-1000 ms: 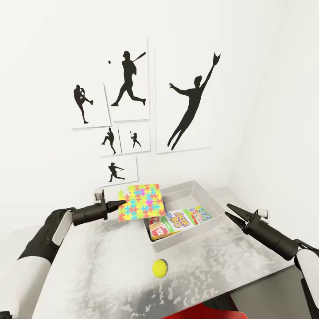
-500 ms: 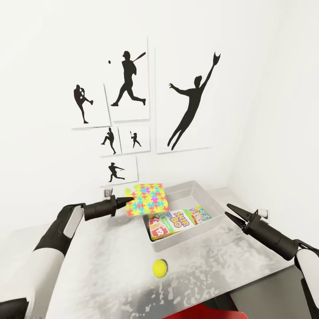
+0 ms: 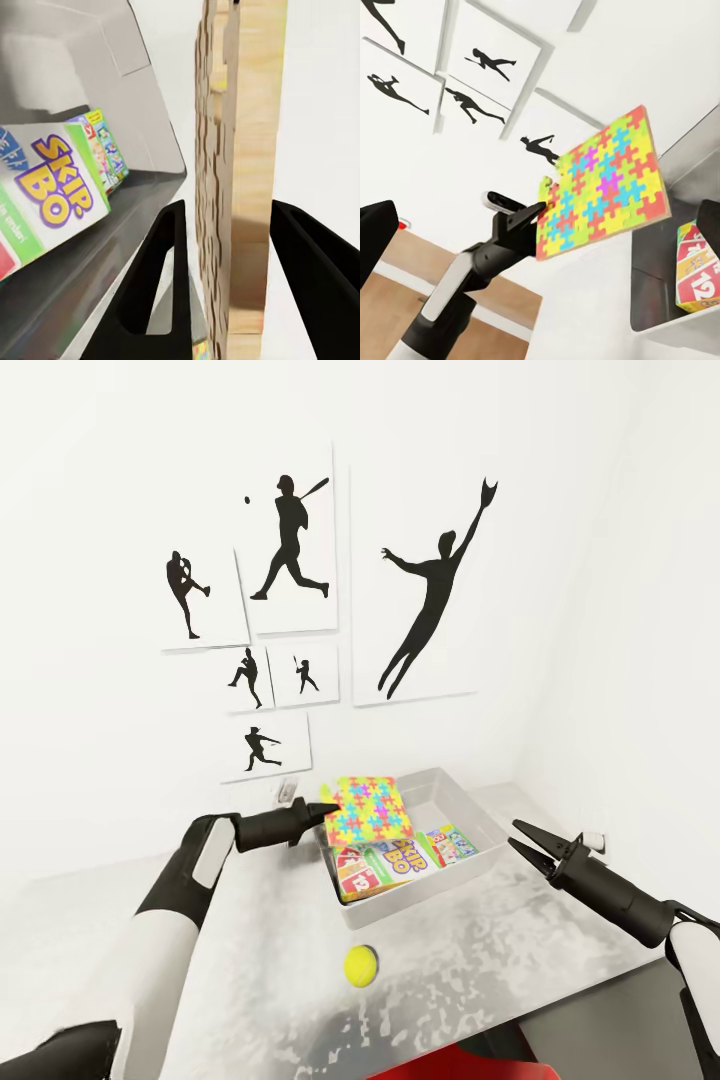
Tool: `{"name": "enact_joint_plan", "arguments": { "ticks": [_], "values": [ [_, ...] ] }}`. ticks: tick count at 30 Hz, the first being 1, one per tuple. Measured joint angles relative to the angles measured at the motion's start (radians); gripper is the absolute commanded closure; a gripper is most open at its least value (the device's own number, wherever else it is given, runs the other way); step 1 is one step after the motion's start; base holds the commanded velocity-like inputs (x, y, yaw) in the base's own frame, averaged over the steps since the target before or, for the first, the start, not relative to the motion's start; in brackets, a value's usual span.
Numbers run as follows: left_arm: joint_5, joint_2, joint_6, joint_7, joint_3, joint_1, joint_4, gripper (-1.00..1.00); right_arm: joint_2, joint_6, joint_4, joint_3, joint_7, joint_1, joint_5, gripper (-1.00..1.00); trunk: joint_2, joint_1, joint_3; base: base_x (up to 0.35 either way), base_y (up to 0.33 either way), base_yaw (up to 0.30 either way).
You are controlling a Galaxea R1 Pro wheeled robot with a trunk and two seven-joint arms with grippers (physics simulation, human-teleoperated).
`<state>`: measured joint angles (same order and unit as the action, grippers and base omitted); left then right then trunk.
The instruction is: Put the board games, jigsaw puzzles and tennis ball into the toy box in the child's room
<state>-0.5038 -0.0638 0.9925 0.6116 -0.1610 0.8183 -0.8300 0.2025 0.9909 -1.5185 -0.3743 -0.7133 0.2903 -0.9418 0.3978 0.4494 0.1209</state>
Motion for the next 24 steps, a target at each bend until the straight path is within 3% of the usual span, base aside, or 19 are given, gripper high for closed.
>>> {"name": "enact_joint_plan", "arguments": {
  "ticks": [9,14,19,24],
  "values": [
    [0.003,-0.073,-0.092,-0.109,0.001,0.054,0.12,1.0,0.02,0.002,0.001,-0.002,-0.003,0.0,-0.003,-1.0,0.0,0.0,0.0,0.0,0.0,0.0],
    [-0.02,-0.089,-0.153,-0.208,0.001,0.073,0.177,1.0,0.023,0.005,0.0,-0.009,-0.004,0.0,-0.003,-1.0,0.0,0.0,0.0,0.0,0.0,0.0],
    [-0.047,-0.101,-0.187,-0.3,0.001,0.076,0.202,1.0,0.023,0.009,0.0,-0.045,-0.004,0.0,-0.003,-1.0,0.0,0.0,0.0,0.0,0.0,0.0],
    [-0.055,-0.103,-0.223,-0.334,0.003,0.078,0.231,1.0,0.022,0.012,0.0,-0.08,-0.004,0.0,-0.004,-1.0,0.0,0.0,0.0,0.0,0.0,0.0]
  ]
}}
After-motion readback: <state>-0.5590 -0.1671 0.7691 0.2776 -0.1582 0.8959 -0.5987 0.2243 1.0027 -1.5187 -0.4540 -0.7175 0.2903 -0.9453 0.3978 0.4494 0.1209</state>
